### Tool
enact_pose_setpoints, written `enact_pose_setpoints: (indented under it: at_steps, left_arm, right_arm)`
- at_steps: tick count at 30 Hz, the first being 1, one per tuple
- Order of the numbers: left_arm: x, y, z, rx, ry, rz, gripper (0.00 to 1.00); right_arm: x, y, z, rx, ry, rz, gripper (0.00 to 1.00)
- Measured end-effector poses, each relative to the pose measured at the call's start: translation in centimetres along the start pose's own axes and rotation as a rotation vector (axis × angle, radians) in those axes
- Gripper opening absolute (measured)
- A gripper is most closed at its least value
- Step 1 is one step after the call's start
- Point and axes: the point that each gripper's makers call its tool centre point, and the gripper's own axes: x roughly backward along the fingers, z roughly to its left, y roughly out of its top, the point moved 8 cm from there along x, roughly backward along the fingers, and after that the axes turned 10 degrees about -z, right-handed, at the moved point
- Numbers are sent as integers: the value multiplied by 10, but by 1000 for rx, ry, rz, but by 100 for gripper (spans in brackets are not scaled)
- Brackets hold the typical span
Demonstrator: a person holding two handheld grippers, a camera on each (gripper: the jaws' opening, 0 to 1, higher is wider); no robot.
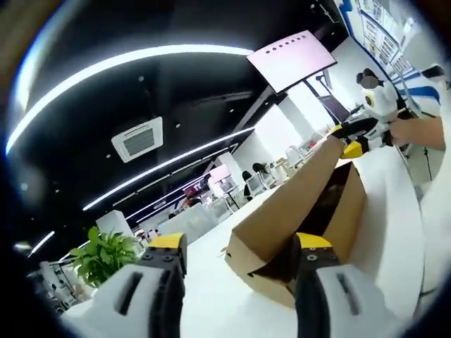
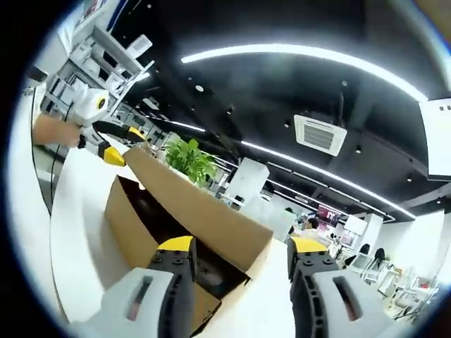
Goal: Operate the shoe box by opening the lid, removing the specified soft item, and placing it in the target area until the item is outside and the box remains undamaged.
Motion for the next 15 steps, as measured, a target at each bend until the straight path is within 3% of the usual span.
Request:
enact_pose_setpoints:
  at_steps: [15]
  left_arm:
    - [-1, 0, -6, 13, -27, 9, 55]
  right_arm:
    - [-9, -5, 5, -23, -56, 30, 51]
